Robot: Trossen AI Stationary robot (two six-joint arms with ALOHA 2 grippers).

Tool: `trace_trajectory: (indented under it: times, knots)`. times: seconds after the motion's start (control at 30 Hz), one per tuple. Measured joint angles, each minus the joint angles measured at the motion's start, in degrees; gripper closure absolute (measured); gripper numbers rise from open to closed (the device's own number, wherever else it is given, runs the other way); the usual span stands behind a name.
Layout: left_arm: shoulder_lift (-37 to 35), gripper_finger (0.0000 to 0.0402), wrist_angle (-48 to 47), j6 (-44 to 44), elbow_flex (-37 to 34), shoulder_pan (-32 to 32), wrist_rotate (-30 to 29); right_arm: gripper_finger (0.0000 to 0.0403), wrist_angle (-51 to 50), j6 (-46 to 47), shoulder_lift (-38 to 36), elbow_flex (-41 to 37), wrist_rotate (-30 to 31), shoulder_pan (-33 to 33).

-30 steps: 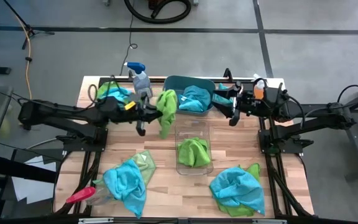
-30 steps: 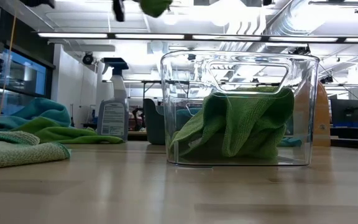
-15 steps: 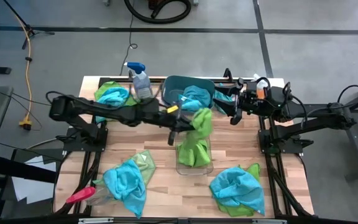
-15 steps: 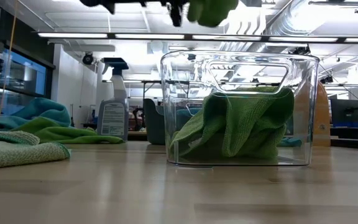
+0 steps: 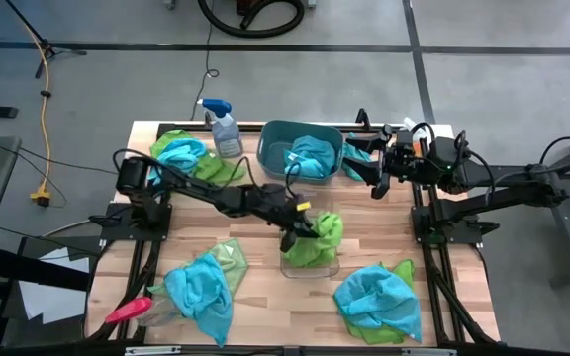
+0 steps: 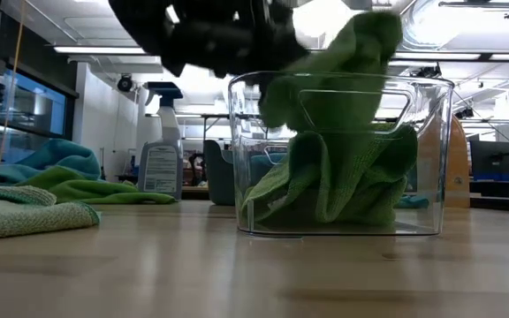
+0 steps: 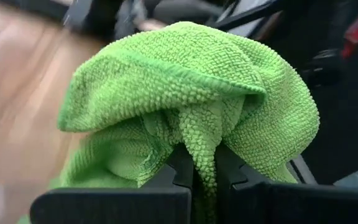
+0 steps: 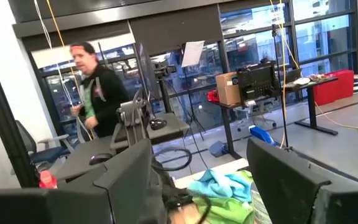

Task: Sort microfiber towel by color & place in baskets
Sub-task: Put the green microfiber towel into the transparent bin

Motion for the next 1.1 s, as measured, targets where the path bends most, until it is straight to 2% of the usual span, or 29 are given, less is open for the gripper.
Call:
trace_trajectory:
  times: [0.17, 0.23, 0.4, 0.57, 0.67, 0.87, 0.97, 1.1]
  knots:
    - [0.4, 0.0401, -10.4, -1.6, 0.0, -0.3, -5.4, 0.0142, -1.3, 0.0, -0.1, 0.0, 0.0, 0.0]
    - [-0.1, 0.0401, -14.5, -1.7, 0.0, -0.2, -5.9, 0.0142, -1.4, 0.0, -0.1, 0.0, 0.0, 0.0]
    - [0.0, 0.0401, -25.3, 0.8, 4.0, -0.1, -8.7, 0.0142, -1.9, 0.0, -0.1, 0.0, 0.0, 0.0]
    - [0.5, 0.0389, -27.7, 4.7, 5.7, 0.3, -10.8, 0.0142, -2.0, 0.0, -0.1, 0.0, 0.0, 0.0]
    - [0.4, 0.0359, -27.8, 5.4, 5.7, 0.6, -11.1, 0.0142, -2.0, 0.0, -0.1, 0.0, 0.0, 0.0]
    - [0.3, 0.0263, -28.7, 4.9, 5.8, 0.6, -8.7, 0.0142, -2.0, 0.0, -0.1, 0.0, 0.0, 0.0]
    - [-0.4, 0.0222, -32.3, 4.0, 7.9, 0.6, -6.9, 0.0142, -2.0, 0.0, -0.1, 0.0, 0.0, 0.0]
    - [-2.4, 0.0190, -39.6, 6.0, 11.9, 0.8, -6.7, 0.0142, -2.5, 0.1, -0.1, 0.0, 0.0, 0.0]
